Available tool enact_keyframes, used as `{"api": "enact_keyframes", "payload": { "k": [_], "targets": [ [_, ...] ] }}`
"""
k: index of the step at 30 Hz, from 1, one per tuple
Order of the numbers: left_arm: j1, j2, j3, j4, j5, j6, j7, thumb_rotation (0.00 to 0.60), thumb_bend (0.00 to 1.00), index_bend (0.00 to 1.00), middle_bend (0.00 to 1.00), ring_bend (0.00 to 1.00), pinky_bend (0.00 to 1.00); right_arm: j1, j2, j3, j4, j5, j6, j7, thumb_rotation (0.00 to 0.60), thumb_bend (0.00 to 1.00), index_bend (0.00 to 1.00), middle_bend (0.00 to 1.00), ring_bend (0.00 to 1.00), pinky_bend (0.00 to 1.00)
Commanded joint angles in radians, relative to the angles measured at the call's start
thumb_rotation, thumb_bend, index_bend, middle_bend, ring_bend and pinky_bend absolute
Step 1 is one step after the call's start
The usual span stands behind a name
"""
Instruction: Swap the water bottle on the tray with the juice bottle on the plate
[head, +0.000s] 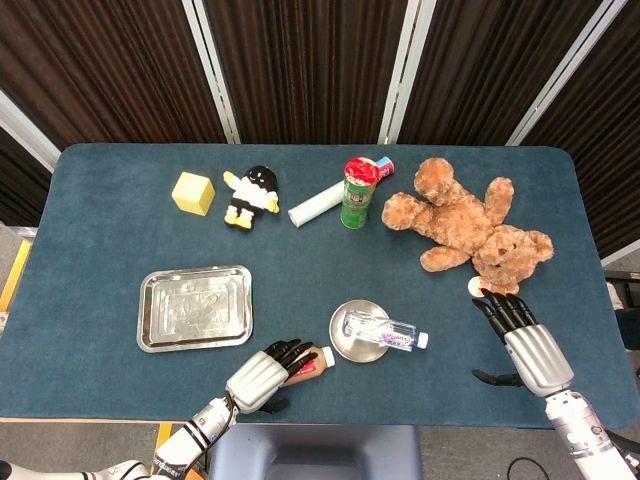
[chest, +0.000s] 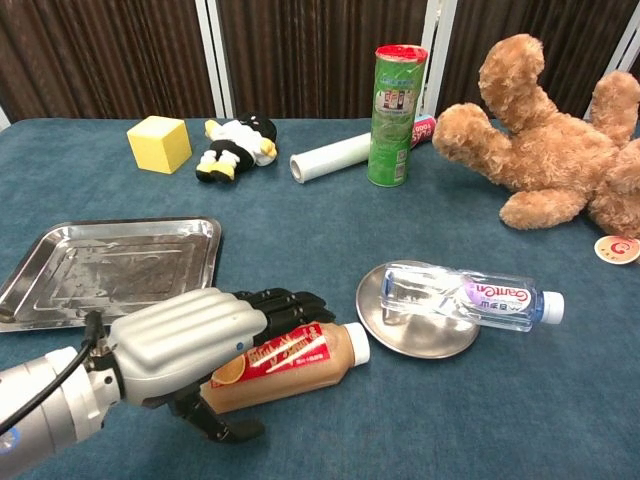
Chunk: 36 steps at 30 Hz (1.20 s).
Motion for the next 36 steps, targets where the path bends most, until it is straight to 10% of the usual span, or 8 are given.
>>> {"api": "enact_keyframes", "payload": {
  "k": [1,9,22,36],
  "targets": [
    [-0.001,-0.026,-0.004,0.032,-0.019,0.009,0.025,0.6,0.28,0.0,0.01,0.05,0.25,-0.002,0.002,0.003,-0.002,0.0,-0.005,0.001,0.6,0.23,0.0,0.0,0.0,0.01],
    [-0.008,-0.054,-0.006,0.096,-0.056,0.013,0.047,0.6,0.28,0.01,0.14,0.17,0.32,-0.004,0.015,0.007,-0.009,-0.008,-0.026,0.011,0.6,0.23,0.0,0.0,0.0,0.01],
    [0.001,-0.102,0.006,0.19,0.039,0.142,-0.083,0.6,0.53,0.62,0.84,0.8,0.9,-0.008,0.005,0.024,-0.016,0.012,-0.061,-0.035,0.6,0.22,0.0,0.0,0.0,0.01],
    [-0.021,0.081,-0.059,0.296,0.164,0.346,-0.319,0.6,0.65,0.67,0.9,0.87,0.96,-0.021,-0.006,0.03,-0.028,0.014,-0.071,-0.089,0.6,0.23,0.0,0.0,0.0,0.01]
  ]
}}
